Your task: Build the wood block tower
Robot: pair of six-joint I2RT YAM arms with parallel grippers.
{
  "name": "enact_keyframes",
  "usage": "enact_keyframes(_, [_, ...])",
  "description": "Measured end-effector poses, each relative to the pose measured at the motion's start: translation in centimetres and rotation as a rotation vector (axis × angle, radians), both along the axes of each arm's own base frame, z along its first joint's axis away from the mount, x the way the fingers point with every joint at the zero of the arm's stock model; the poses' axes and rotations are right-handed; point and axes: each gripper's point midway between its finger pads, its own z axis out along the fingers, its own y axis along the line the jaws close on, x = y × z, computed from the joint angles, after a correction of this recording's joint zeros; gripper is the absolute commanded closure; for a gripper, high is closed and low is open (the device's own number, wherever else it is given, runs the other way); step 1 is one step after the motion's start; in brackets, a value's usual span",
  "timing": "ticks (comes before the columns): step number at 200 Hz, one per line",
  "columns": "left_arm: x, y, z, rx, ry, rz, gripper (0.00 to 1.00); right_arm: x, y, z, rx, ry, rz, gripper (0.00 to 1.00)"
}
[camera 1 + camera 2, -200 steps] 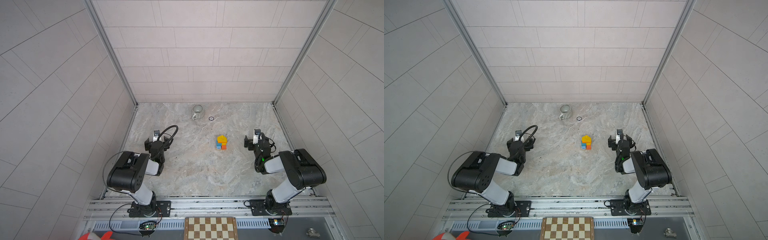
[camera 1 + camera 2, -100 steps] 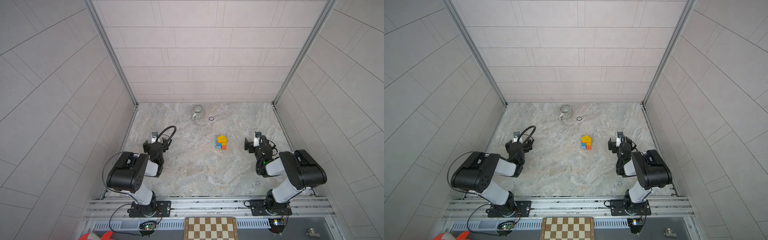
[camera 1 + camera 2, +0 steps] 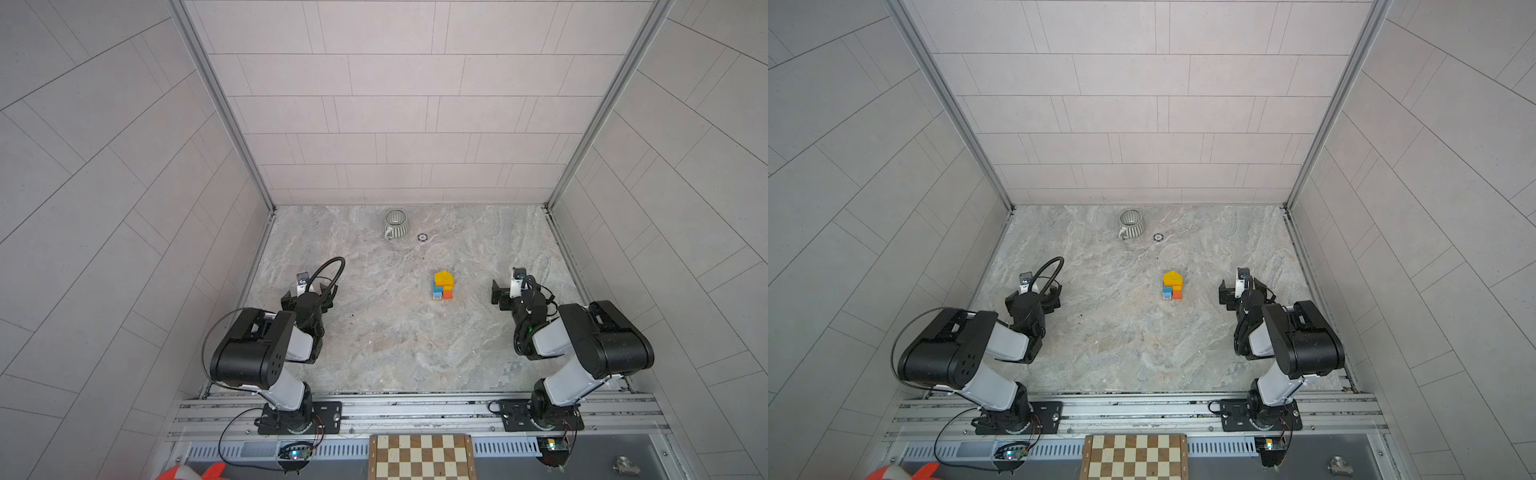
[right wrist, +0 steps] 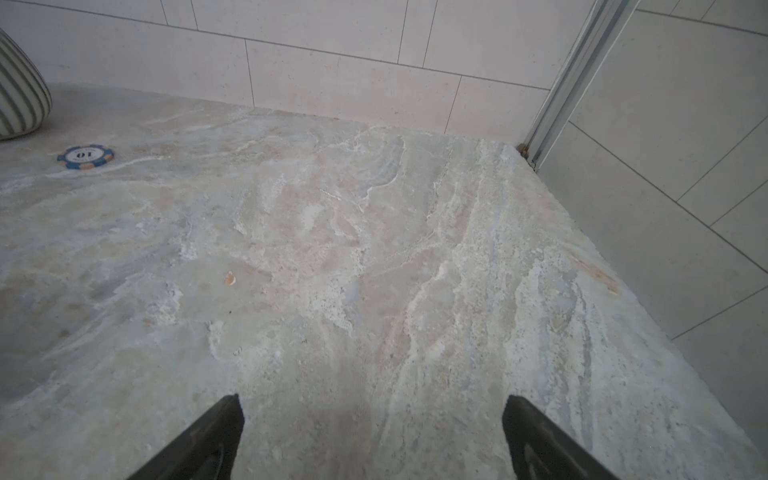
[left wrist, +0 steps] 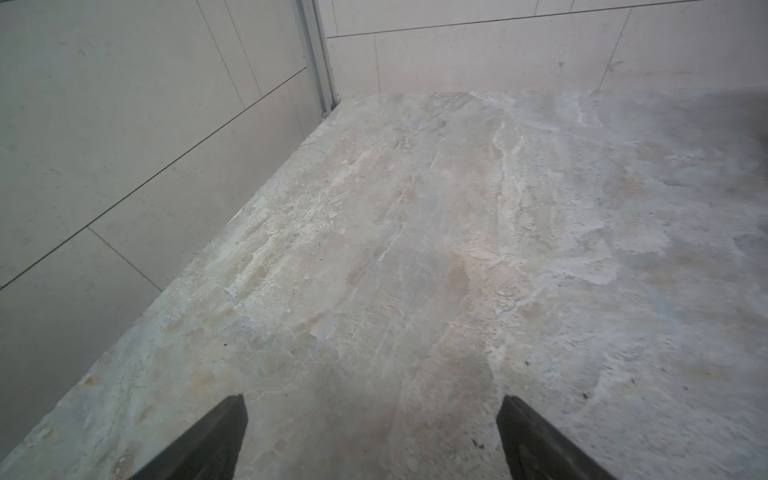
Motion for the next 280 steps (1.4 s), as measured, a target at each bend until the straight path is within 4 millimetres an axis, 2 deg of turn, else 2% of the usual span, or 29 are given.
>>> enact_keyframes(28, [4.0,-0.3,2.6,-0.004,-0.025,-0.002,0.00,2.1,0.1,1.2,0.001,-0.002,0.001,0.01])
enact_keyframes(42, [5.2,-0.6,4.0,-0.009,-0.055,-0.015,0.00,3.3,0.1,1.8,0.007,0.008,0.000,0.01])
enact_keyframes(61, [5.1,-0.8,3.8,-0.008,-0.049,-0.027,0.00,3.2,0.0,2.0,0.008,-0.002,-0.002,0.01])
enact_keyframes(82, [4.2,-1.1,2.7,-0.004,-0.029,-0.049,0.00,1.2,0.0,0.7,0.009,-0.001,0.004,0.01])
enact_keyframes(100, [1.4,-0.6,1.4,-0.009,-0.043,-0.031,0.00,-0.9,0.2,-0.8,0.004,0.024,0.016,0.01])
enact_keyframes(116, [-0.3,0.0,-0.3,-0.005,0.007,0.001,0.00,-0.6,0.3,-0.7,0.001,0.026,0.020,0.01])
enact_keyframes(125, [0.2,0.2,-0.1,-0.002,0.004,0.014,0.00,0.2,0.3,0.0,0.001,0.008,0.018,0.01])
enact_keyframes(136, [1.7,0.2,0.5,0.002,0.016,0.023,0.00,1.3,0.2,0.9,-0.001,-0.006,0.011,0.01])
enact_keyframes(153, [4.3,-0.1,2.9,-0.007,-0.019,0.021,0.00,3.0,0.2,1.7,0.001,-0.003,0.002,0.01])
enact_keyframes(168, [5.0,-0.2,4.4,-0.010,-0.069,0.016,0.00,3.5,0.0,2.1,0.008,-0.002,-0.004,0.01])
enact_keyframes(185, [3.9,-0.4,3.5,-0.005,-0.067,0.006,0.00,3.0,0.0,1.7,0.008,0.004,-0.004,0.01])
enact_keyframes(210, [-0.4,0.1,0.3,-0.006,-0.023,0.012,0.00,-0.4,0.3,-0.4,0.004,0.010,0.020,0.01])
enact_keyframes(219, [-0.8,0.0,-0.4,-0.006,-0.001,0.002,0.00,-0.9,0.4,-1.3,0.002,0.039,0.029,0.01])
enact_keyframes(236, [1.2,-1.0,-0.3,-0.002,0.030,-0.063,0.00,0.1,0.7,-0.9,-0.001,0.044,0.043,0.01])
enact_keyframes(245, [3.0,-1.8,0.6,-0.007,0.036,-0.105,0.00,1.1,0.8,0.0,-0.001,0.025,0.043,0.01])
enact_keyframes(257, [5.0,-2.4,2.9,-0.017,-0.013,-0.134,0.00,2.1,0.7,1.1,-0.002,-0.001,0.037,0.01])
enact_keyframes(268, [5.8,-2.5,4.2,-0.016,-0.058,-0.138,0.00,2.5,0.6,1.8,-0.003,-0.018,0.031,0.01])
enact_keyframes(280, [5.5,-2.4,4.0,-0.013,-0.052,-0.131,0.00,2.4,0.6,1.8,-0.005,-0.019,0.028,0.01])
